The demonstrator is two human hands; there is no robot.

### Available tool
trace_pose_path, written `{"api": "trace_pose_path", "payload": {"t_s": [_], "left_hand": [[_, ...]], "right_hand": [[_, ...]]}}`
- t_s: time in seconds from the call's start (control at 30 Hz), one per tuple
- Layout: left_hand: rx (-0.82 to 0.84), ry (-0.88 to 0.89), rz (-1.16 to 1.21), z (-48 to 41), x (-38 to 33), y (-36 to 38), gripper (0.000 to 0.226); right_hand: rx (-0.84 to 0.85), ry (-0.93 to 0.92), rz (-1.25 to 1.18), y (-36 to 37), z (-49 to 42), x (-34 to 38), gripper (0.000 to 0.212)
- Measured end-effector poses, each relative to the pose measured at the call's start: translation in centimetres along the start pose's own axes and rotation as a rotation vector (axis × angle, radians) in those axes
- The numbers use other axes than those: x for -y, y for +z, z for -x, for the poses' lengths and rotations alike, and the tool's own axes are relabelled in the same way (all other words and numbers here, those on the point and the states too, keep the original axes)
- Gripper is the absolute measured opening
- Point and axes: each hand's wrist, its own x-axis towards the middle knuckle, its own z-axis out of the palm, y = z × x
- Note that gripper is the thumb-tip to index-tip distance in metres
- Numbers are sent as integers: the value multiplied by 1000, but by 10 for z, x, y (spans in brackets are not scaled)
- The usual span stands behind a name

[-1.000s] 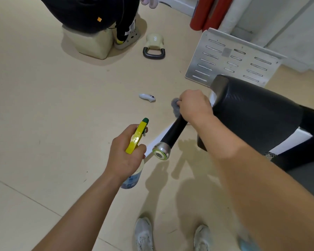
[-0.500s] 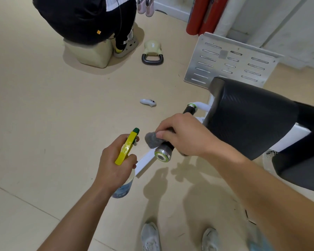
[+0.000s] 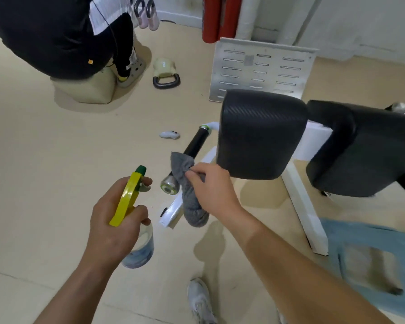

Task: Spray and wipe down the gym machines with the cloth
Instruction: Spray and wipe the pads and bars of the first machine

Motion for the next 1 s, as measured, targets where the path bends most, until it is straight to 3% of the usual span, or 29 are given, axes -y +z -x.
{"api": "trace_pose_path", "payload": {"t_s": [0.1, 0.2, 0.37, 0.6, 0.73, 0.83, 1.0], "left_hand": [[74, 18, -36, 18, -34, 15, 51], [137, 42, -55, 36, -65, 51, 49], [259, 93, -7, 72, -99, 143, 46], [437, 70, 20, 119, -131, 297, 38], [561, 66, 28, 136, -145, 380, 39], [602, 40, 34, 142, -151, 427, 35], [612, 29, -10, 144, -151, 470, 30]], "right_hand": [[-20, 182, -449, -40, 32, -18, 27], [34, 446, -1100, -100, 66, -38, 31], [-29, 577, -1435, -203, 119, -90, 39], [-221, 466, -1362, -324, 169, -162, 43], [-512, 491, -1147, -373, 187, -207, 28], [-667, 546, -955, -386, 199, -243, 27], [-719, 565, -711, -404, 209, -276, 22]]}}
